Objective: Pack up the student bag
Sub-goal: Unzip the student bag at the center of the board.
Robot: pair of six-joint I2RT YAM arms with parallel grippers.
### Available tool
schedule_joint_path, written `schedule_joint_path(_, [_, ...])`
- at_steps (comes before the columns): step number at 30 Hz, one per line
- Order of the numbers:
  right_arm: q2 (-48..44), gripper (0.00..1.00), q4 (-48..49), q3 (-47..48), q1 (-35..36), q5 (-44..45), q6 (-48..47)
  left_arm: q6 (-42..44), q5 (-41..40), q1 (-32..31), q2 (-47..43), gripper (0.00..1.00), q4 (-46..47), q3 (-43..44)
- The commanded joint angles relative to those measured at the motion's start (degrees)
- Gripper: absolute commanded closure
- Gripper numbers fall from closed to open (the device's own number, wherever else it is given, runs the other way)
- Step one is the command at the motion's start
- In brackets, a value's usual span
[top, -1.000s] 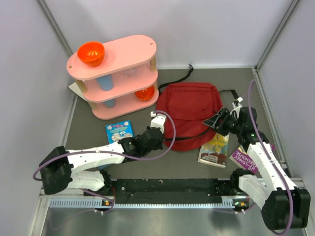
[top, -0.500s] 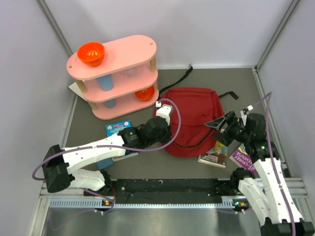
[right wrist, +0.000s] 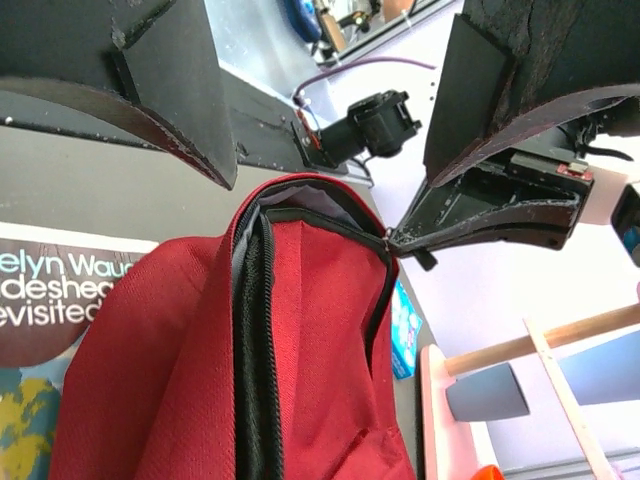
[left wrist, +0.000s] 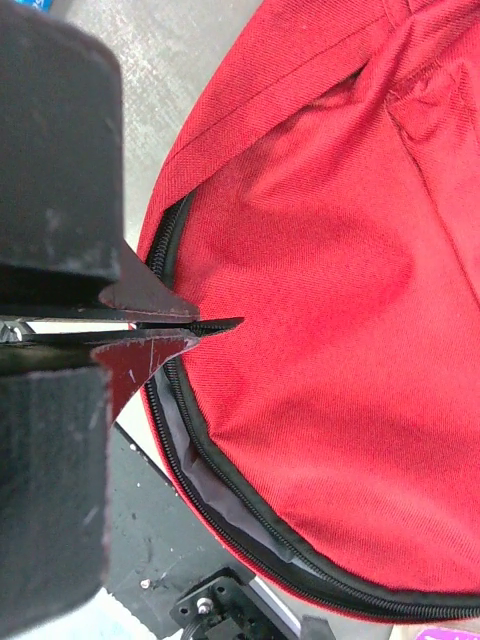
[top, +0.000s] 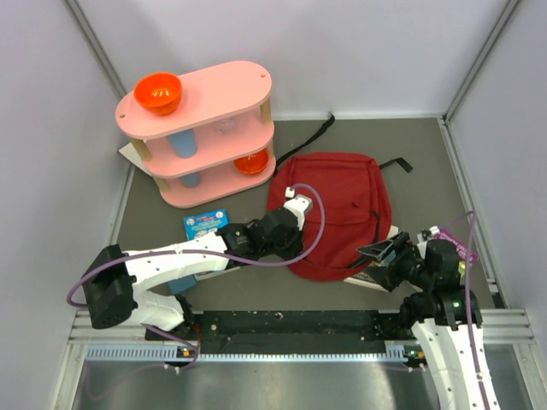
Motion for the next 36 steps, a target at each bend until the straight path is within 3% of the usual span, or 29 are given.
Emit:
schedule_joint_path(1, [1.4,0.25,-0.1,-1.2,2.2,-2.4,3.3,0.8,3.5,-0.4,-0.7,1.00,4.9,0.6])
schedule_joint_path(5, [2.8,0.25,5.1,-2.6,6.8,0.6,8.5,0.1,3.5,-0.5,-0.2,1.00,5.5,0.8])
schedule_joint_path(9, [6.0,0.28,15.1,-5.4,19.3,8.4,17.2,0.5,4.4,-0.6,0.0,1.00,6.4,1.4])
schedule_joint_path(13, [20.2,0.29,28.2,-5.7,31.0,19.1,21.7,0.8,4.9,-0.8,0.1,1.00,6.4,2.0])
schedule_joint_path(16, [26.6,0.37,38.5,-5.0,35.2,24.9,23.7,0.9,4.9,-0.8,-0.8,1.00,6.1,1.8])
schedule_joint_path(17, [30.0,0.42,40.0,-4.7,35.4,25.1,23.9,0.9,4.9,-0.8,-1.2,1.00,6.0,1.6])
schedule_joint_path(18, [31.2,0.58,43.4,-4.3,35.5,25.4,23.6,0.9,4.6,-0.8,-1.5,1.00,5.7,1.1])
schedule_joint_path(20, [33.3,0.70,43.6,-2.8,35.4,27.1,22.7,1.5,3.6,-0.8,-2.7,1.00,4.7,0.1])
schedule_joint_path(21, [33.2,0.91,43.1,-2.2,35.4,27.8,21.1,1.7,3.1,-0.8,-3.1,1.00,4.3,-0.3])
schedule_joint_path(23, [31.2,0.99,39.7,-0.9,35.3,31.9,19.2,2.1,0.5,-0.8,-4.8,1.00,2.8,-1.7])
schedule_joint_path(25, [29.6,1.00,35.8,-0.4,33.6,33.7,15.9,2.1,-2.3,-0.8,-6.7,1.00,1.8,-2.9])
schedule_joint_path(30, [27.1,1.00,28.3,0.2,19.9,29.8,-1.1,0.9,-13.5,0.8,-10.1,1.00,-3.8,-6.9])
schedule_joint_path(33, [28.6,1.00,28.0,0.5,14.9,25.2,-10.2,0.7,-12.3,4.5,-11.1,1.00,-2.4,-10.1])
schedule_joint_path(36, [31.3,1.00,23.4,3.9,14.3,26.9,-17.2,0.0,-10.9,7.9,-8.7,1.00,-1.7,-11.0])
